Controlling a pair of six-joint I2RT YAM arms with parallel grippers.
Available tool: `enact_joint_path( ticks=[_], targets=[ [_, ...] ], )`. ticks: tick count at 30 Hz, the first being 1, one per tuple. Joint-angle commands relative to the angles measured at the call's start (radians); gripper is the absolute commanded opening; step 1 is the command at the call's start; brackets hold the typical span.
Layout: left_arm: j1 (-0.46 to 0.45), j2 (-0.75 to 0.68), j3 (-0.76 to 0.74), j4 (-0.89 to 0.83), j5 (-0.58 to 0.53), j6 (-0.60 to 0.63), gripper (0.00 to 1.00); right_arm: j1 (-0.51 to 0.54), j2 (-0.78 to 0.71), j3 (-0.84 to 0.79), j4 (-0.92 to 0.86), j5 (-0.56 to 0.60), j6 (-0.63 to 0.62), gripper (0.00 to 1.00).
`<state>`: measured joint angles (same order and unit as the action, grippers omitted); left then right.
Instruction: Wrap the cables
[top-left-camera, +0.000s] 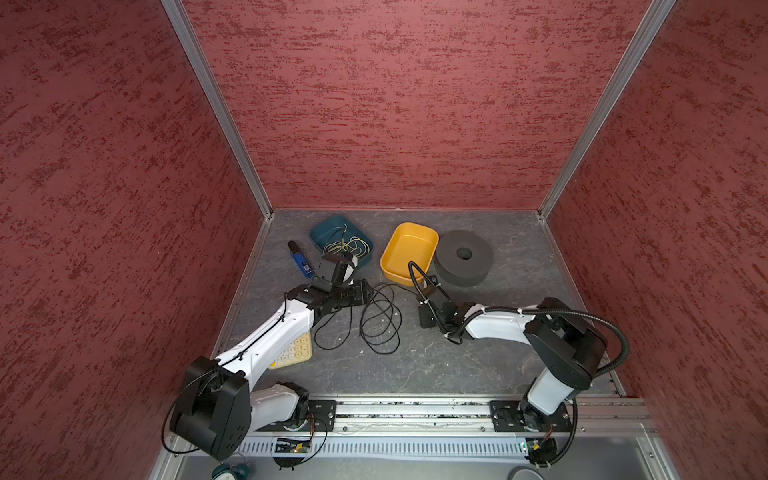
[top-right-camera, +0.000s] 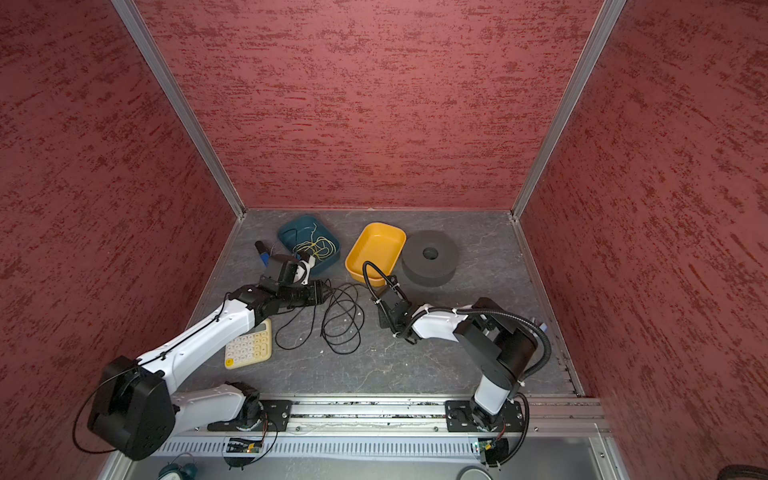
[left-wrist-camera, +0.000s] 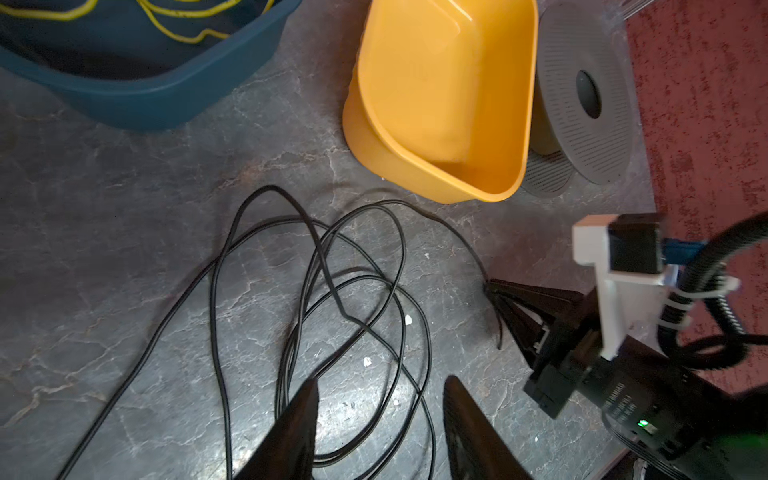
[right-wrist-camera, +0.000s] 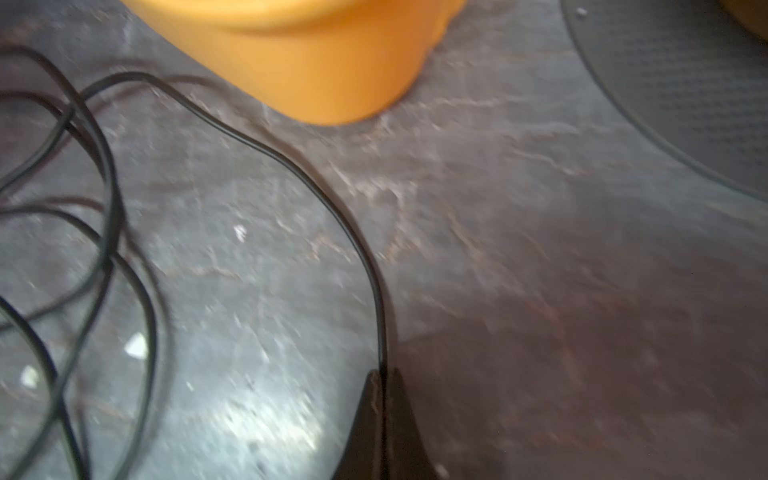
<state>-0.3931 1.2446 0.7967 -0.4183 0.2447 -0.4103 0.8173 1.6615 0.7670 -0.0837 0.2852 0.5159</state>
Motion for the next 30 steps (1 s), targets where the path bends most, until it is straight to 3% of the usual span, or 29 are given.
enact_joint_path(
  ticks=[1,5,9,12,18,24,30],
  targets=[
    [0.005,0.043,-0.007,0.020,-0.023,0.011,0.49,0.001,-0.080,-0.034,0.015,0.038,-0.064,0.00],
    [0.010,0.111,-0.009,0.030,-0.029,0.013,0.42,-0.002,-0.080,-0.024,0.020,0.012,-0.095,0.00],
    [0.013,0.154,-0.013,0.021,-0.003,0.012,0.35,0.000,-0.075,-0.021,0.061,-0.062,-0.102,0.24],
    [0.014,0.158,-0.027,-0.006,-0.024,0.015,0.33,-0.002,-0.091,-0.032,0.079,-0.079,-0.100,0.32],
    [0.026,0.149,-0.079,0.010,-0.033,0.007,0.23,-0.001,-0.141,-0.056,0.115,-0.124,-0.114,0.33],
    [0.037,0.163,-0.090,0.003,-0.067,0.029,0.22,-0.001,-0.159,-0.064,0.113,-0.125,-0.114,0.34],
    [0.036,0.188,-0.099,0.054,-0.010,0.036,0.24,-0.001,-0.149,-0.065,0.121,-0.133,-0.107,0.34]
  ],
)
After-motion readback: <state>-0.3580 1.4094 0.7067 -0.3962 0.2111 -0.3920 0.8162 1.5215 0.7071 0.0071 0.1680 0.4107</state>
